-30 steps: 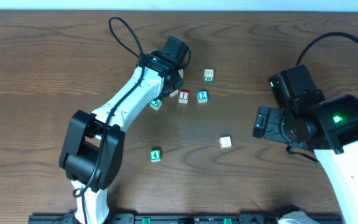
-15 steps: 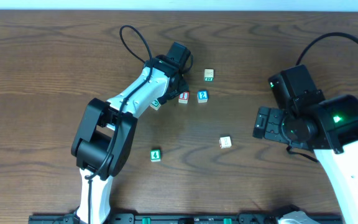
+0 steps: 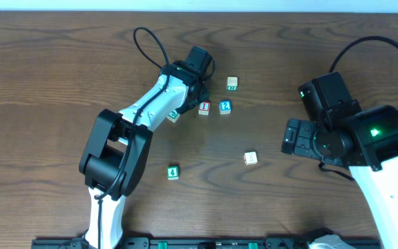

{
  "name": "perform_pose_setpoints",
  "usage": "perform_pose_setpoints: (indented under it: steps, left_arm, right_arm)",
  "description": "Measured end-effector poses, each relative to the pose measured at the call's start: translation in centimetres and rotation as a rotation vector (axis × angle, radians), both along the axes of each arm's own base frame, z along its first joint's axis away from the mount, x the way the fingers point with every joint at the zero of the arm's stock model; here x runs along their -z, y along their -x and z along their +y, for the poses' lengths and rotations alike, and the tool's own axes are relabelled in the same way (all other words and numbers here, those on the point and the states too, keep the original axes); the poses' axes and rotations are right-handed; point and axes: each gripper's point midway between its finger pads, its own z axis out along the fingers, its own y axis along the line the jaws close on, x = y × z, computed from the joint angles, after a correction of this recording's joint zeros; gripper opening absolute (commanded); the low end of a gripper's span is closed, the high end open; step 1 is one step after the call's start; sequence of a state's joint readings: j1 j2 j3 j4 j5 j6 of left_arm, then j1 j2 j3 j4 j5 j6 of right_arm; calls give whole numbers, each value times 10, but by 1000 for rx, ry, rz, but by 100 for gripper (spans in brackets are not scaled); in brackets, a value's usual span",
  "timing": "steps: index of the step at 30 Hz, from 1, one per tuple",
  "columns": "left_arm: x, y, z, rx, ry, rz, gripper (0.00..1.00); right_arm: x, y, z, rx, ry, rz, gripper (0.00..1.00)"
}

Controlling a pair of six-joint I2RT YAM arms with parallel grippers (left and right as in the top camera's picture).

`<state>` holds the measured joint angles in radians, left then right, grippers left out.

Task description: Spell out Ai2

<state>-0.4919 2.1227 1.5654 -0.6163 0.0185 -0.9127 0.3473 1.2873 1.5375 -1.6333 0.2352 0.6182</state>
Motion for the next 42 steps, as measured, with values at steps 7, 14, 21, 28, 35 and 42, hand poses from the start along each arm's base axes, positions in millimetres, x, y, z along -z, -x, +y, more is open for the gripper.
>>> perform_pose_setpoints:
  steps: [7,14,21,28,35,42]
  left_arm:
    - [0,-1,0,-1,-2,-3,47]
    - [-2,-5,-2,-1,8,-24,48]
    - [-3,-9,1,-3,-9,-40,50]
    - [-3,-8,1,4,-11,-40,50]
    - [-1,-8,1,10,-15,-38,52]
    - [7,-7,1,11,-23,-23,53]
  right_arm:
    - [0,0,0,0,0,0,99]
    - [0,0,0,0,0,0,99]
    - [0,0,0,0,0,0,99]
    - [0,0,0,0,0,0,99]
    - [0,0,0,0,0,0,99]
    - [0,0,0,0,1,0,99]
